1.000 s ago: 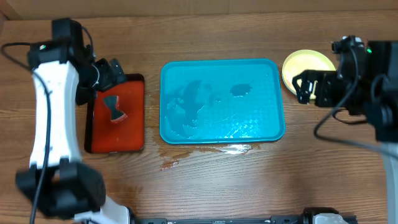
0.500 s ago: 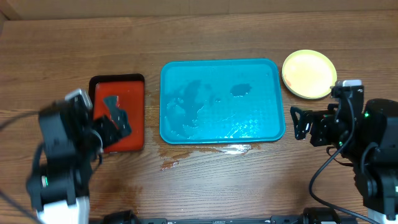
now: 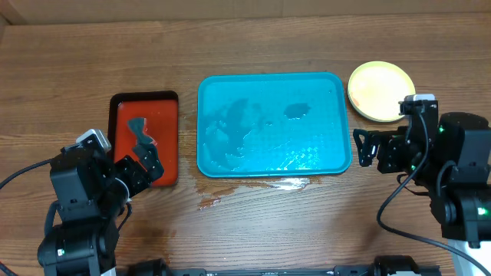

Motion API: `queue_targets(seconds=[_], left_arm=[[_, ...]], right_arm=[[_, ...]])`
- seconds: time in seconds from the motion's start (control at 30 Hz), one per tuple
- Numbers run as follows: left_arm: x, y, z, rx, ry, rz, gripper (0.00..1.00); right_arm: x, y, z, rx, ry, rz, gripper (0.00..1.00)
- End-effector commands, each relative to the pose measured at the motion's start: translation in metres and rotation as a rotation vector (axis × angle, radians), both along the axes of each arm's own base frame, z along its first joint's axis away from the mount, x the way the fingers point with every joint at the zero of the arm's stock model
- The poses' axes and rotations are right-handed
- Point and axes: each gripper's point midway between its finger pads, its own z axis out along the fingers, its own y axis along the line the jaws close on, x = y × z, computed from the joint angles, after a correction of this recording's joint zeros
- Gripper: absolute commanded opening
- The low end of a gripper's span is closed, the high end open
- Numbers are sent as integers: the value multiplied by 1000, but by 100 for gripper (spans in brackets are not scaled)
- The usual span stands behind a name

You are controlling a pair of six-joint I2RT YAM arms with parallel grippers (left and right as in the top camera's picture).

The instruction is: Clean dirty plates on tray and stack at the side

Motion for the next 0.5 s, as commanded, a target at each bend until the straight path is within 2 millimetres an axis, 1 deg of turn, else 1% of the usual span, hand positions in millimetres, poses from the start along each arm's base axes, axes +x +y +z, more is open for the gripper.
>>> queue_targets(seconds=[0.0,0.17,0.27,0.33,0.47], left_arm=[[0,2,-7,-6,23,16,100],[1,2,-9,-7,29,17,100],[2,2,-10,-7,33,16,99],[2,2,-10,-7,35,17,100],[2,2,-10,-7,34,17,100]], right_arm=[[1,2,-4,-3,19,15,100],[5,2,-17,-4,73,15,100],[3,2,-30,-4,136,15,100],[6,-3,-37,-37,157,6,100],[8,-1,-42,-48,170,30,100]])
